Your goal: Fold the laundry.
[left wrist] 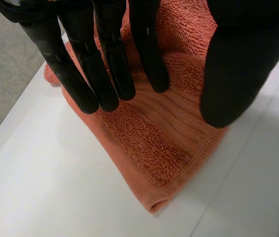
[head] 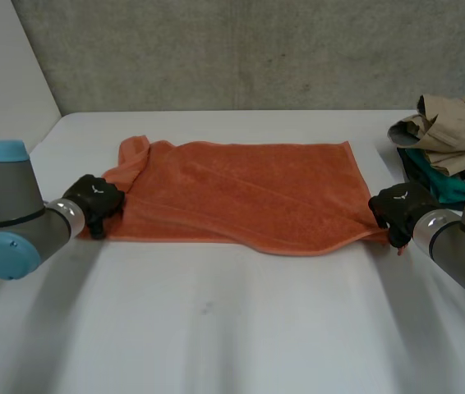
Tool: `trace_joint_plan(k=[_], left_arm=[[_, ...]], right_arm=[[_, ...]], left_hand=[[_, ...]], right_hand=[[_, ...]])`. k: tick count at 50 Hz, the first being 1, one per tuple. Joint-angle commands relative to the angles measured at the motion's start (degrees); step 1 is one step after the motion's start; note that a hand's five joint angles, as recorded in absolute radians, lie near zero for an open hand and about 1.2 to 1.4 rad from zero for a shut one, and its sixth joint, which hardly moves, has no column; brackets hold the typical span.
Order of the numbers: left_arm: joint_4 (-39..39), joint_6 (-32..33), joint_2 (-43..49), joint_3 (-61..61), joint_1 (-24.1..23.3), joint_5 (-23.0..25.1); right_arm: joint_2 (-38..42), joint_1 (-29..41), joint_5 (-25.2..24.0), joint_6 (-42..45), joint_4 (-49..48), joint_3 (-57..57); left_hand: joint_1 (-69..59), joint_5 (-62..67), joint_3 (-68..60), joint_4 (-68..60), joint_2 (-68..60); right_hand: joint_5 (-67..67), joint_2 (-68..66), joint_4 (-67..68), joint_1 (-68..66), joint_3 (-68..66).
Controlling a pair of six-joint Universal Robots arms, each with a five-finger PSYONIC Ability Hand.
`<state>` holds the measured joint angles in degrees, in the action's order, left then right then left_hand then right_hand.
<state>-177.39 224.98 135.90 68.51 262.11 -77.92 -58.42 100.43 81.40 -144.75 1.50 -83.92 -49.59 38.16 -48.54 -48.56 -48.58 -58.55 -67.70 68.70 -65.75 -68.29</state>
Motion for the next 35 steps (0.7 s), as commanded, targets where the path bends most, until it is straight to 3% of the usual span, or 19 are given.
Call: trace_joint_plan(k=[1, 5, 12, 17, 20, 21, 27, 35], left_arm=[[0.47, 0.81, 0.94, -1.28, -0.28, -0.4], [1.08, 0.81, 0.07, -1.19, 0.16, -0.66], [6.09, 0.72, -9.86, 5.83, 2.71, 0.04], [4.6, 1.43, -13.47, 10.75, 5.16, 3.55], [3.98, 1.34, -12.69, 10.76, 5.61, 5.93], [3.98, 1.34, -11.55, 10.33, 5.61, 6.98], [5.65, 1.16, -6.8, 6.47, 4.56, 6.2], [5.83, 0.28, -2.85, 1.63, 2.54, 5.06]], right_arm=[[-0.21, -0.14, 0.07, 0.0, 0.08, 0.15], [-0.73, -0.05, 0.25, 0.0, 0.7, 0.16], [-4.16, -0.58, -0.54, 1.75, 6.67, 0.42], [-5.04, -2.07, -3.96, 6.23, 11.15, 0.6], [-4.52, -1.99, -4.93, 6.94, 11.51, 0.68], [-3.47, -1.73, -4.94, 6.77, 11.25, 0.86], [-0.82, -0.85, -2.57, 5.89, 10.63, 1.74], [-0.38, -0.85, -2.39, 5.71, 10.11, 1.48]], left_hand=[[-28.67, 30.1, -29.72, -29.7, -29.67], [-30.41, 31.84, -31.46, -31.44, -31.42], [-30.41, 31.84, -31.46, -31.44, -31.42], [-30.41, 31.84, -31.46, -31.44, -31.42], [5.63, -4.19, 4.58, 4.6, 4.62], [9.23, -7.8, 8.19, 8.2, 8.23], [17.17, -15.73, 16.12, 16.14, 16.16], [17.18, -15.74, 16.13, 16.15, 16.17]], right_hand=[[-11.45, -12.3, 11.3, -14.25, -11.71], [-11.45, -12.3, 11.3, -14.25, -11.71], [-11.45, -12.3, 11.3, -14.25, -11.71], [-11.45, -12.3, 11.3, -14.25, -11.71], [-11.45, -12.3, 11.3, -14.25, -11.71], [-11.45, -12.3, 11.3, -14.25, -11.71], [-11.45, -12.3, 11.3, -14.25, -11.71], [-11.45, -12.3, 11.3, -14.25, -11.71]])
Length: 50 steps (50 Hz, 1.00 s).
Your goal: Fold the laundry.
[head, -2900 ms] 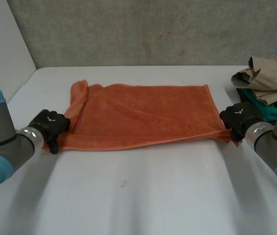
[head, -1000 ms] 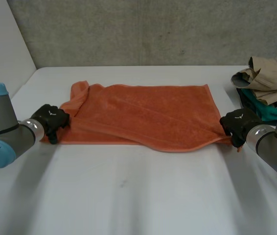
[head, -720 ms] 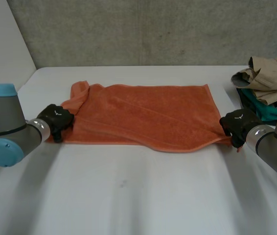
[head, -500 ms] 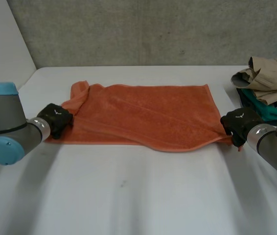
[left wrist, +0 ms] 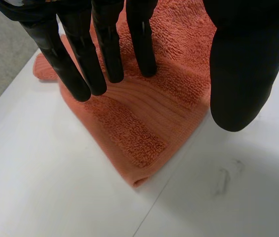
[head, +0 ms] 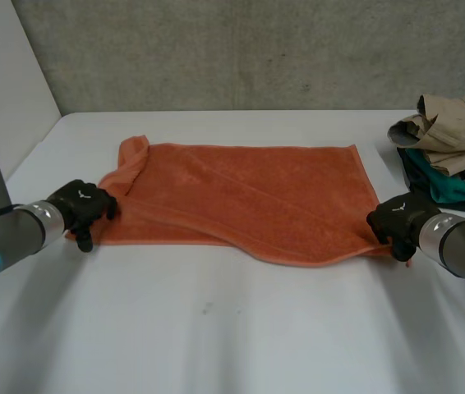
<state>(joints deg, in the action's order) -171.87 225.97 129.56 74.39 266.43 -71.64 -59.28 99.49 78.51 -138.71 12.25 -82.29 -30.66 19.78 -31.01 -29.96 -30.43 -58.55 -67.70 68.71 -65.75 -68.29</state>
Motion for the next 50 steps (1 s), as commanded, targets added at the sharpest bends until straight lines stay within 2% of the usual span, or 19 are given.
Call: trace_joint_plan(k=[1, 6, 13, 18, 22, 24, 25, 29, 32, 36, 40, 41, 45, 48, 50], left_arm=[[0.4, -0.71, 3.94, -4.78, -2.05, -1.23], [0.66, -0.44, 6.14, -7.42, -3.11, -2.72], [0.57, -0.88, 7.72, -11.02, -4.07, -4.21], [0.66, -0.89, 9.04, -13.04, -4.43, -4.83], [0.75, -0.71, 9.66, -14.28, -4.6, -5.53], [0.75, -0.71, 9.75, -14.72, -4.69, -5.88], [0.75, -0.62, 9.66, -14.8, -4.6, -6.06], [1.62, -0.62, 7.56, -13.75, -4.6, -7.81], [5.48, -0.01, 3.78, -9.63, -4.43, -9.4], [11.63, 3.59, -3.86, -0.85, -3.29, -10.28], [18.4, 10.44, -12.3, 10.22, 0.31, -11.42], [20.68, 14.28, -15.53, 14.33, 1.97, -11.25], [22.72, 23.95, -21.17, 22.08, 6.19, -9.67], [22.11, 27.58, -21.81, 23.34, 6.83, -9.05], [21.23, 26.98, -20.84, 21.94, 5.95, -9.05]], right_arm=[[0.57, 0.09, 0.5, -0.33, -0.82, -0.15], [1.01, 0.18, 0.5, -0.33, -1.27, -0.24], [1.45, 0.36, 0.5, -0.24, -1.27, -0.32], [1.54, 0.53, 0.5, -0.24, -1.27, -0.41], [1.54, 0.53, 0.5, -0.24, -1.44, -0.5], [1.54, 0.44, 0.5, -0.24, -1.44, -0.5], [1.45, 0.44, 0.5, -0.24, -1.44, -0.5], [0.84, 0.18, 0.5, 0.02, -0.83, -0.41], [0.22, 0.09, 0.5, 0.72, 0.31, -0.41], [-2.85, -1.22, -0.37, 5.1, 6.89, -1.73], [-6.89, -3.95, -2.48, 16.34, 19.89, -4.54], [-7.94, -5.26, -2.92, 22.02, 26.01, -6.11], [-9.88, -7.72, -2.92, 35.22, 36.77, -8.58], [-9.62, -7.29, -3.27, 35.45, 34.87, -8.5], [-8.75, -5.89, -3.1, 32.2, 30.22, -7.27]], left_hand=[[-1.75, 2.64, -1.4, -2.45, -1.99], [-2.76, 3.64, -2.41, -3.46, -2.99], [-13.51, 14.4, -13.16, -14.21, -13.74], [-15.54, 16.43, -15.19, -16.24, -15.77], [-25.61, 26.5, -25.26, -26.31, -25.85], [-45.9, 46.78, -45.55, -46.6, -46.13], [-49.3, 50.19, -48.96, -50.0, -49.54], [-49.34, 50.22, -48.99, -50.04, -49.57], [-49.34, 50.22, -48.99, -50.04, -49.57], [-49.34, 50.22, -48.99, -50.04, -49.57], [-49.34, 50.22, -48.99, -50.04, -49.57], [-49.34, 50.22, -48.99, -50.04, -49.57], [-49.34, 50.22, -48.99, -50.04, -49.57], [-49.34, 50.22, -48.99, -50.04, -49.57], [-49.34, 50.22, -48.99, -50.04, -49.57]], right_hand=[[-11.45, -12.3, 11.29, -14.25, -11.71], [-11.45, -12.3, 11.29, -14.25, -11.71], [-11.45, -12.3, 11.29, -14.25, -11.71], [-11.45, -12.3, 11.29, -14.25, -11.71], [-11.45, -12.3, 11.29, -14.25, -11.71], [-11.45, -12.3, 11.29, -14.25, -11.71], [-11.45, -12.3, 11.29, -14.25, -11.71], [-11.45, -12.3, 11.29, -14.25, -11.71], [-11.45, -12.3, 11.29, -14.25, -11.71], [-11.45, -12.3, 11.29, -14.25, -11.71], [-11.45, -12.3, 11.29, -14.25, -11.71], [-11.45, -12.3, 11.29, -14.25, -11.71], [-11.45, -12.3, 11.29, -14.25, -11.71], [-11.45, -12.3, 11.29, -14.25, -11.71], [-11.45, -12.3, 11.29, -14.25, -11.71]])
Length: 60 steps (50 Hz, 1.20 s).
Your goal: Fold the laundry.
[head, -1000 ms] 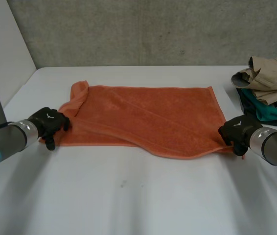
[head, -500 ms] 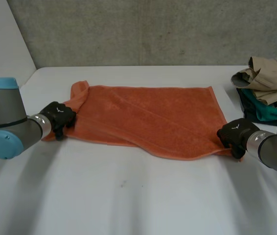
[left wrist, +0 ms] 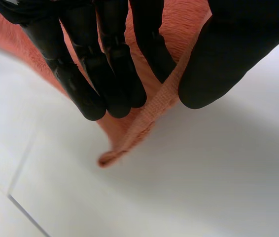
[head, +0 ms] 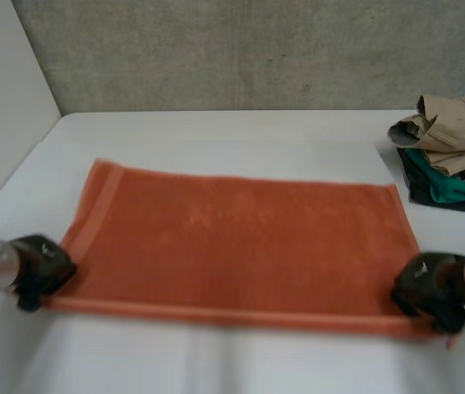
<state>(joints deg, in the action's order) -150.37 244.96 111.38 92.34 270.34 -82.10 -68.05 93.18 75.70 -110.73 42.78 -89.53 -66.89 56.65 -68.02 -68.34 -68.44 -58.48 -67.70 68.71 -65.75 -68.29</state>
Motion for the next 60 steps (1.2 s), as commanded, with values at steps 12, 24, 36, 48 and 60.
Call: trace_joint_plan(k=[12, 24, 36, 48, 60], left_arm=[[-6.42, -12.04, 8.76, -25.78, -6.66, 0.53], [-23.9, -36.29, 12.01, -69.29, -9.83, -5.79], [-24.71, -39.65, 10.09, -62.49, -6.93, -3.69], [-25.59, -36.49, 8.15, -35.14, -3.5, -1.31], [-23.83, -23.49, 4.29, -9.39, -1.22, 0.53]], right_arm=[[5.38, 5.96, 5.06, -13.27, -19.21, 17.17], [5.03, 9.22, 12.45, -32.43, -54.7, 43.98], [10.04, 11.67, 8.14, -34.55, -49.47, 50.68], [14.87, 13.08, 5.16, -35.69, -46.39, 37.86], [15.24, 11.41, 4.45, -25.59, -37.26, 18.08]], left_hand=[[-13.11, 13.35, -11.98, -11.66, -11.56], [-13.11, 13.35, -11.98, -11.66, -11.56], [-13.11, 13.35, -11.98, -11.66, -11.56], [-13.11, 13.35, -11.98, -11.66, -11.56], [-13.11, 13.35, -11.98, -11.66, -11.56]], right_hand=[[-11.52, -12.3, 11.29, -14.25, -11.71], [-11.52, -12.3, 11.29, -14.25, -11.71], [-11.52, -12.3, 11.29, -14.25, -11.71], [-11.52, -12.3, 11.29, -14.25, -11.71], [-11.52, -12.3, 11.29, -14.25, -11.71]])
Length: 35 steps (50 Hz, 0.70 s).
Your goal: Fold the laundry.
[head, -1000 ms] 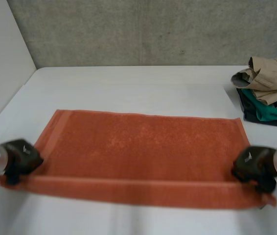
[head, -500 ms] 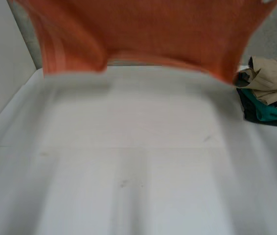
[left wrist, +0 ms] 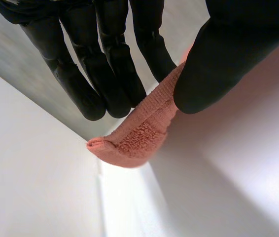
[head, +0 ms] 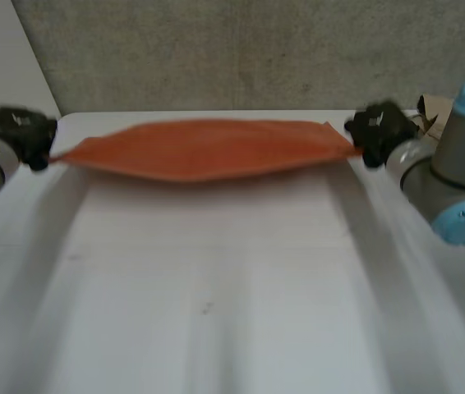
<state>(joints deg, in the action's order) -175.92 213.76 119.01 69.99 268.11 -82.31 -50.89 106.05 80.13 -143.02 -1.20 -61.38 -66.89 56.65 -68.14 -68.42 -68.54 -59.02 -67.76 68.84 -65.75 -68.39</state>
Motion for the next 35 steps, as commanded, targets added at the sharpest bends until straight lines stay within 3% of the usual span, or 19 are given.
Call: trace_joint_plan(k=[1, 5, 9, 11, 18, 26, 35], left_arm=[[2.42, 8.6, -4.13, 14.46, 1.19, 0.57], [9.27, 13.26, -9.05, 21.85, 2.25, -1.18], [21.11, 19.66, -15.02, 29.66, 3.47, -3.29], [24.47, 22.65, -16.44, 32.74, 3.56, -3.03], [20.1, 25.4, -15.57, 29.96, 1.81, -1.71], [14.39, 15.22, -6.27, 11.7, -3.72, -4.87], [13.5, 10.02, 7.01, -8.97, -7.33, -8.3]], right_arm=[[-2.97, -1.72, 0.02, 7.66, 8.74, -11.21], [-9.65, -4.0, 1.08, 14.07, 22.35, -16.92], [-15.8, -7.16, 2.57, 25.03, 41.93, -23.94], [-16.6, -8.39, 1.79, 29.79, 44.0, -25.71], [-13.89, -8.58, 1.69, 29.74, 33.74, -23.53], [-9.5, -5.68, 0.03, 18.58, 20.66, -17.21], [-2.46, -4.1, 1.6, 13.91, 5.35, -8.77]], left_hand=[[-13.11, 13.35, -11.86, -11.58, -11.46], [-13.11, 13.35, -11.86, -11.58, -11.46], [-13.11, 13.35, -11.86, -11.58, -11.46], [-13.11, 13.35, -11.86, -11.58, -11.46], [-13.11, 13.35, -11.86, -11.58, -11.46], [-13.11, 13.35, -11.86, -11.58, -11.46], [-13.11, 13.35, -11.86, -11.58, -11.46]], right_hand=[[-10.98, -12.24, 11.16, -14.25, -11.61], [-10.98, -12.24, 11.16, -14.25, -11.61], [-10.98, -12.24, 11.16, -14.25, -11.61], [-10.98, -12.24, 11.16, -14.25, -11.61], [-10.98, -12.24, 11.16, -14.25, -11.61], [-10.98, -12.24, 11.16, -14.25, -11.61], [-10.98, -12.24, 11.16, -14.25, -11.61]])
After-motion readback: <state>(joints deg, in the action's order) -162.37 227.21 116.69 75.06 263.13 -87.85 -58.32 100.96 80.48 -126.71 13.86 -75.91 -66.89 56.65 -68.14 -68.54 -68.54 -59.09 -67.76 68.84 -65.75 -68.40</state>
